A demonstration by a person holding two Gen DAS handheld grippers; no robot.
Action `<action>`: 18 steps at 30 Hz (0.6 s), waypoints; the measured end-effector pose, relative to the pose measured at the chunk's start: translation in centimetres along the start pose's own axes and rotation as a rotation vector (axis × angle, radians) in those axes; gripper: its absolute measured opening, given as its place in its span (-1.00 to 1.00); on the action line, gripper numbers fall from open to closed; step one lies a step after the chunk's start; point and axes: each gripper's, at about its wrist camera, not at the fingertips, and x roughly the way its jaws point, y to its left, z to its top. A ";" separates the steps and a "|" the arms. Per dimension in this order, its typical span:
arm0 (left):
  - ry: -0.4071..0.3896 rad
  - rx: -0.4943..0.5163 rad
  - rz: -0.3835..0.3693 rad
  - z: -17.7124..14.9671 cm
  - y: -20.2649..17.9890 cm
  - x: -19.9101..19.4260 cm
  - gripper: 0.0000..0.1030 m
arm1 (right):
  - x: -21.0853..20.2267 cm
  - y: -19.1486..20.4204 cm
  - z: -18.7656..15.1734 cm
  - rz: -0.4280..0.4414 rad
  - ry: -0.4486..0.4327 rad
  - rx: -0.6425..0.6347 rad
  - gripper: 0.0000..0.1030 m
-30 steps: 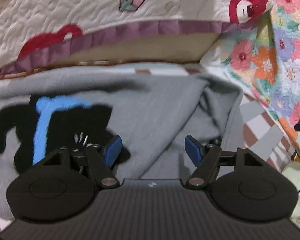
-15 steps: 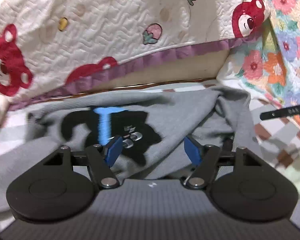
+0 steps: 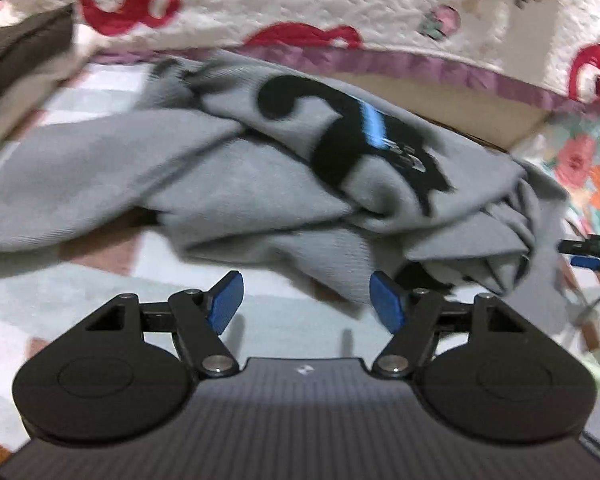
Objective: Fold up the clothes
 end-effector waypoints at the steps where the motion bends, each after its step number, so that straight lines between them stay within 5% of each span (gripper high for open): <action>1: 0.019 -0.019 -0.025 0.0 -0.2 0.5 0.46 | 0.0 0.1 -0.1 -0.001 -0.004 -0.017 0.40; 3: 0.057 -0.052 -0.071 -0.1 -0.7 1.6 0.47 | 0.0 0.0 -0.1 0.021 0.006 -0.004 0.40; 9: -0.007 0.202 0.183 1.0 -5.2 4.9 0.47 | 0.5 -0.3 1.6 0.069 0.029 0.091 0.40; 14: -0.009 0.091 0.223 0.6 -3.9 4.8 0.48 | 1.2 0.2 3.1 -0.037 0.062 0.068 0.41; 18: 0.019 0.100 0.219 0.3 -2.7 4.8 0.48 | 1.6 -0.5 2.5 0.002 0.065 0.116 0.42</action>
